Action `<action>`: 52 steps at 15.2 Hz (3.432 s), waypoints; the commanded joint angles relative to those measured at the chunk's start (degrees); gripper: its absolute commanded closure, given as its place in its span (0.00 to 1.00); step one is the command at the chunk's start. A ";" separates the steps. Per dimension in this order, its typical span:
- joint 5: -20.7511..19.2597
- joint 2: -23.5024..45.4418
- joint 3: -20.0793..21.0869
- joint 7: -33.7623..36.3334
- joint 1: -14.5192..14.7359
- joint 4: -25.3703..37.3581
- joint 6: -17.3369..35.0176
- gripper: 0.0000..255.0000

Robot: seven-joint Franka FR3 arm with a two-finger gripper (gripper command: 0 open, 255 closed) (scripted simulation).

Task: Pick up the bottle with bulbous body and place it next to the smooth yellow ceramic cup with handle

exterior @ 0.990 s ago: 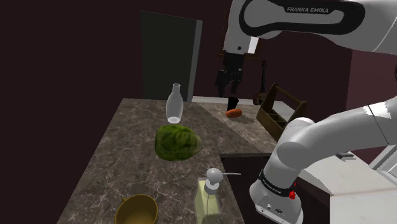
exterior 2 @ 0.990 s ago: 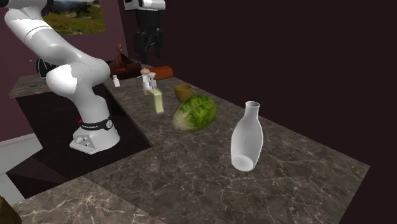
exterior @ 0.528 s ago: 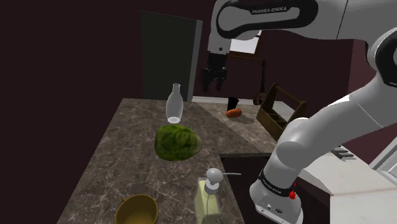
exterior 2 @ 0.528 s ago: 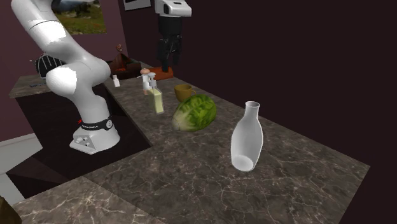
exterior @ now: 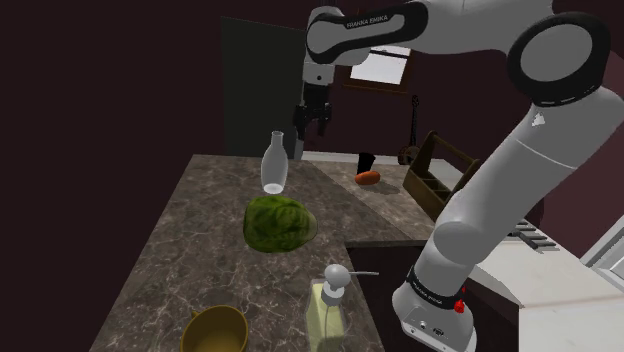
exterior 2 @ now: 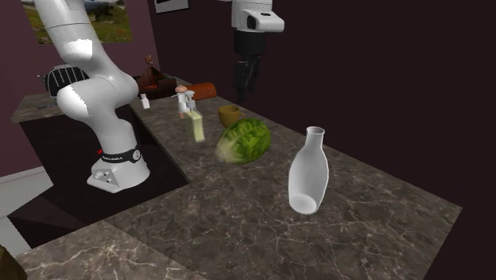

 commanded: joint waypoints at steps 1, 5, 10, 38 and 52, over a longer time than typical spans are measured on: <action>-0.10 4.35 -0.17 -0.43 -0.09 3.55 0.92 0.00; -0.20 13.34 -0.66 -1.58 -0.49 12.45 1.17 0.00; -0.13 25.09 -1.06 -2.86 -1.11 25.89 -0.30 0.00; 0.04 36.60 -1.17 -3.85 -1.71 35.17 2.13 1.00; -0.02 36.26 -1.21 -3.66 -1.80 43.90 -6.93 1.00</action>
